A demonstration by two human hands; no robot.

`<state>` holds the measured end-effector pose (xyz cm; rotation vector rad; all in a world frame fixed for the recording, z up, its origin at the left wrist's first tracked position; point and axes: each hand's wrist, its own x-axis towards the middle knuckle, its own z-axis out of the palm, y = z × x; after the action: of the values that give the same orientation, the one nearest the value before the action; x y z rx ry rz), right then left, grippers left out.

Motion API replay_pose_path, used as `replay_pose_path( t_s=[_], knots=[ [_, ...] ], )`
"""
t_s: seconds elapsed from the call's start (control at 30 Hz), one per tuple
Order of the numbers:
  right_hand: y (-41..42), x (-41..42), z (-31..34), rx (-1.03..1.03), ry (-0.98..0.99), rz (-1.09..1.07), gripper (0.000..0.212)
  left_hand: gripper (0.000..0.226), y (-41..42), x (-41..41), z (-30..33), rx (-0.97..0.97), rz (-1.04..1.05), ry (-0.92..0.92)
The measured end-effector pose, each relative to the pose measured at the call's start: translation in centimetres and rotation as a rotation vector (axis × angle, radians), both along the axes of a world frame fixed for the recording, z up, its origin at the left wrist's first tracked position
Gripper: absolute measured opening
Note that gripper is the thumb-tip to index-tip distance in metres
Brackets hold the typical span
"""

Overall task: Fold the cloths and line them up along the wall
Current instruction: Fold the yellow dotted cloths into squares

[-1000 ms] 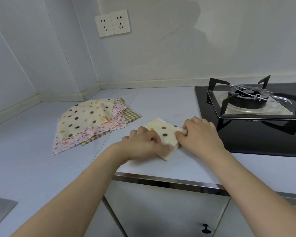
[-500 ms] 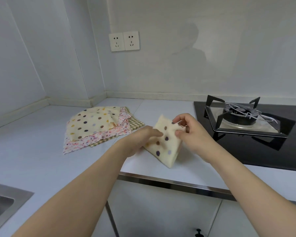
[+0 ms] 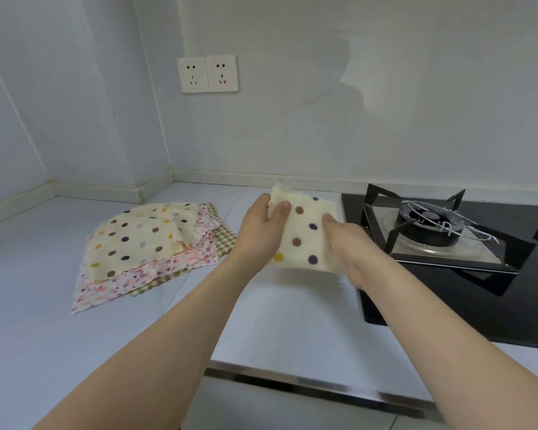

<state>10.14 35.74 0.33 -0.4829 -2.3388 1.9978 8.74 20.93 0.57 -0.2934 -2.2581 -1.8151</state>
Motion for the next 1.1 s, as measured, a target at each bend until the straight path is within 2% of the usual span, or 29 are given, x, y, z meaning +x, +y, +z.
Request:
replay_pose_path(
  t_s=[0.1,0.2,0.43,0.57,0.77,0.93,1.1],
  knots=[
    [-0.4,-4.0,-0.2,0.176,0.174,-0.101,0.031,0.026,0.5,-4.5,-0.8,-0.064,0.067,-0.010],
    [0.0,-6.4,1.3,0.289,0.214,-0.111,0.029,0.024,1.5,-7.3,0.3,-0.058,0.095,-0.091],
    [4.7,-4.1,11.7,0.172,0.076,-0.220,0.025,0.025,6.7,-5.8,11.0,-0.034,0.014,-0.274],
    [8.8,-1.3,16.4,0.101,-0.014,-0.347,0.032,0.025,11.3,-3.4,15.9,-0.042,-0.051,-0.354],
    [18.3,1.9,18.4,0.012,-0.057,-0.423,0.034,0.020,20.9,-1.4,18.3,-0.065,-0.168,-0.391],
    [29.4,4.8,18.9,-0.005,-0.036,-0.416,0.036,0.019,31.4,0.9,19.6,0.014,-0.210,-0.512],
    [39.1,6.9,19.3,-0.013,-0.112,-0.398,0.038,0.018,40.4,3.3,20.7,0.119,-0.222,-0.673]
  ],
)
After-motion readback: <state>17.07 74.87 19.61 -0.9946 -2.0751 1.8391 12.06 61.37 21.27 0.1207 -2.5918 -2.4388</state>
